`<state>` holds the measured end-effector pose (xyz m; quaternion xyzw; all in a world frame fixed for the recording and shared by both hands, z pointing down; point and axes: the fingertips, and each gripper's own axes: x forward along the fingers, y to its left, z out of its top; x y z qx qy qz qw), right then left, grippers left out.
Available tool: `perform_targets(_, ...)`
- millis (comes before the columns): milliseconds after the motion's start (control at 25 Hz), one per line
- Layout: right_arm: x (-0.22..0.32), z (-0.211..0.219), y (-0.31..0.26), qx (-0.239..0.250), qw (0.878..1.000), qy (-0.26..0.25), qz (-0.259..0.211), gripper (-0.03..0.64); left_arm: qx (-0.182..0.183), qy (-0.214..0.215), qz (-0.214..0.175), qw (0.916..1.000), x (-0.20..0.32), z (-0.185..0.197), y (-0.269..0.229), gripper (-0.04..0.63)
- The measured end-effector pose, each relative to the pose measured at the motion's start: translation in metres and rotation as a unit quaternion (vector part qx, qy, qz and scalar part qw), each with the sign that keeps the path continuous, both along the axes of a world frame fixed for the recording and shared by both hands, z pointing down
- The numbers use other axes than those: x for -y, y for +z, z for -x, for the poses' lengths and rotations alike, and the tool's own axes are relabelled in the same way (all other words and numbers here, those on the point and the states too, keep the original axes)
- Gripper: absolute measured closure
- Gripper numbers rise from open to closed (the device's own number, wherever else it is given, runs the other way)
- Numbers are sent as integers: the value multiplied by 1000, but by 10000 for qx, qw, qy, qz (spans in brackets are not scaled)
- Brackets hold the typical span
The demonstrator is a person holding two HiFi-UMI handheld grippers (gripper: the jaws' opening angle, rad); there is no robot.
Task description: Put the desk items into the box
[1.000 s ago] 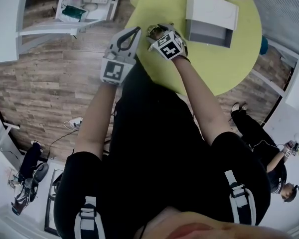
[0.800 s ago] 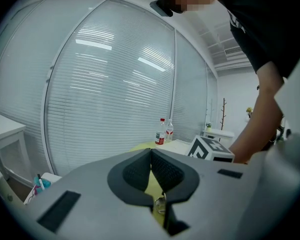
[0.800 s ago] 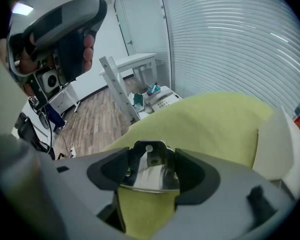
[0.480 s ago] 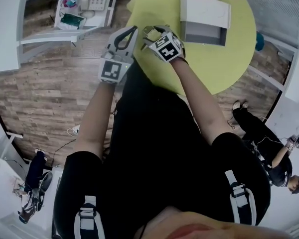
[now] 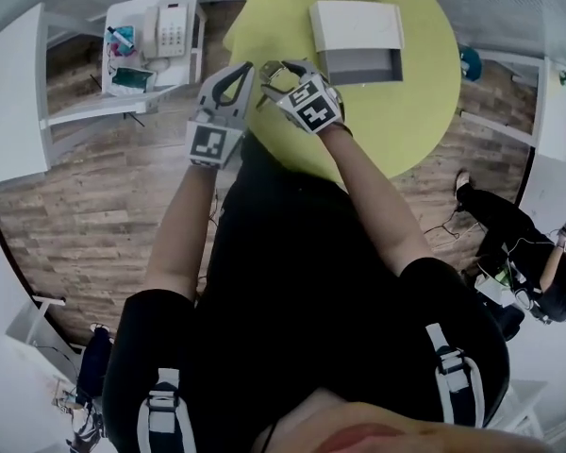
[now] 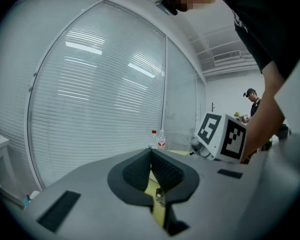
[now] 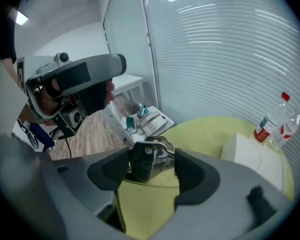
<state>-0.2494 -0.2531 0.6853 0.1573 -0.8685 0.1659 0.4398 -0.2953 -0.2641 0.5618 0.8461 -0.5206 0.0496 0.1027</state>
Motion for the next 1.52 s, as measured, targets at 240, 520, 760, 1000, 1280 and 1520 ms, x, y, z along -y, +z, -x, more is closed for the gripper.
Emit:
perform_targets(240,15,-25,-33,153,9979,607,-147,324,15,421,-120,9990,14,-21,-18,583)
perform_targets(520,40,-76,-53,204,9915,1243,-321,324,-37,873,-175,9960,35,-66,-29,583)
perform_targets(760,61,-136,-54,195,9836,1745,-408,324,-2,1115,-200,9936,48,-110,-27,583)
perform_targets(1000,83,-189,-46,91,9785,2006,-481,324,-30,1178,-200,9928,61,-156,-24,583)
perform_targets(1280,106,-229,-21,102,9730,2263,-448,324,-59,1159,-109,9932,79,-197,-10,583)
perform_targets(1520,120,-246,2,130,9704,2374,-419,324,13,1149,-16,9934,89,-215,9,583)
